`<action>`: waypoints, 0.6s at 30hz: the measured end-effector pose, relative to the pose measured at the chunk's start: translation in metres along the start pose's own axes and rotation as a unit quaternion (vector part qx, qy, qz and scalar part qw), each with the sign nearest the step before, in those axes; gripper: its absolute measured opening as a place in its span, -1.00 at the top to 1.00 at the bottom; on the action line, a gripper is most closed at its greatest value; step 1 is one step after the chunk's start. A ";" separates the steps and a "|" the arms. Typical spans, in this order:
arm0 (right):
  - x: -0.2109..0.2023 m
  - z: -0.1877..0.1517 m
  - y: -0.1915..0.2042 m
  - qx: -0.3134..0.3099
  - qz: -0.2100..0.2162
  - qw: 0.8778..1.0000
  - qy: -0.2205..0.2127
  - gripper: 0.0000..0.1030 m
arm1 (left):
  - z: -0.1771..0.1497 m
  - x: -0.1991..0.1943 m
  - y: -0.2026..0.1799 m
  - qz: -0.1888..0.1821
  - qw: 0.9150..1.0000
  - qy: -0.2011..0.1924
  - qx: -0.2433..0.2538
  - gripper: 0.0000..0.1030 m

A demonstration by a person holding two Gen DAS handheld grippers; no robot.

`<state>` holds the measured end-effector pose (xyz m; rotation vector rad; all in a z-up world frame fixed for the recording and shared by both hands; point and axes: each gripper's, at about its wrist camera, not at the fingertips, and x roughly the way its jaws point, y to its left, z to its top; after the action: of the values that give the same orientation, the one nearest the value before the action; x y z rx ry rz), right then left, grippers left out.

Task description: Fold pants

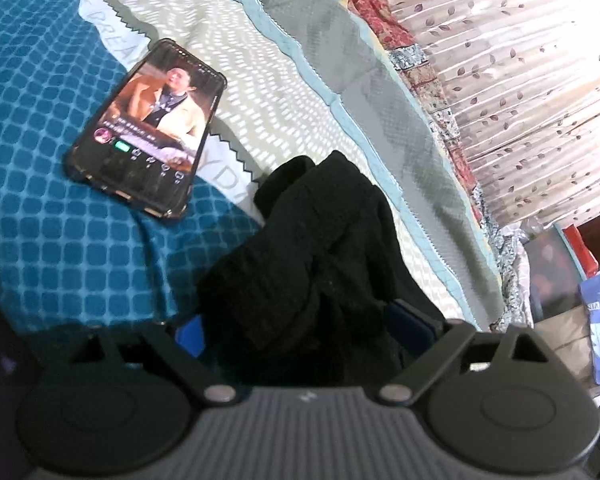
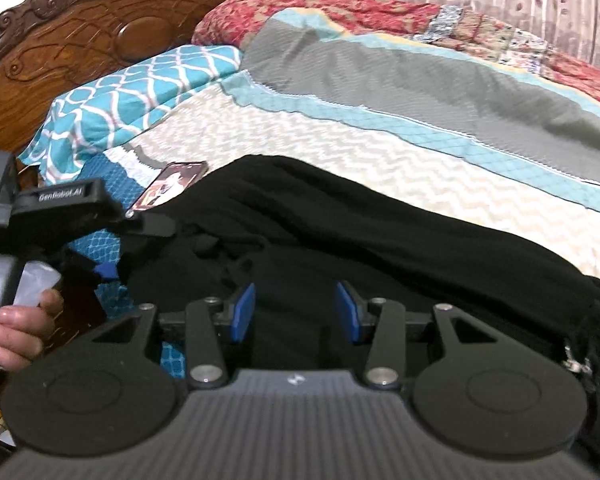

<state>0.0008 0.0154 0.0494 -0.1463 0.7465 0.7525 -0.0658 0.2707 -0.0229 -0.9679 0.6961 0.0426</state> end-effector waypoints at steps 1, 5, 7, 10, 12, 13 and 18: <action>0.002 0.001 0.001 -0.002 0.001 1.000 0.001 0.08 | 0.000 0.002 0.002 0.001 1.000 0.001 -0.004 -0.80; 0.006 0.007 0.001 -0.001 0.001 1.000 0.001 0.08 | -0.002 0.001 0.012 -0.011 1.000 0.000 -0.019 -0.80; 0.007 0.011 -0.001 0.003 0.003 1.000 -0.002 0.08 | -0.004 -0.002 0.014 -0.012 1.000 -0.005 -0.023 -0.66; 0.013 0.017 -0.005 0.013 0.014 1.000 -0.002 0.08 | -0.007 -0.004 0.014 -0.002 1.000 -0.014 -0.013 -0.01; 0.024 0.022 -0.006 0.027 0.028 0.999 0.005 0.10 | -0.007 -0.002 0.013 -0.015 1.000 -0.009 -0.015 0.30; 0.031 0.022 -0.008 0.035 0.035 0.999 0.012 0.14 | -0.007 -0.001 0.012 -0.029 0.999 -0.005 -0.021 0.42; 0.093 0.010 0.002 0.061 0.060 0.987 0.134 0.71 | -0.010 -0.002 -0.016 -0.044 0.999 -0.015 0.028 0.48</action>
<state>0.0513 0.0736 -0.0045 -0.0928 1.0630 0.8091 -0.0674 0.2539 -0.0134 -0.9419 0.6243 -0.0387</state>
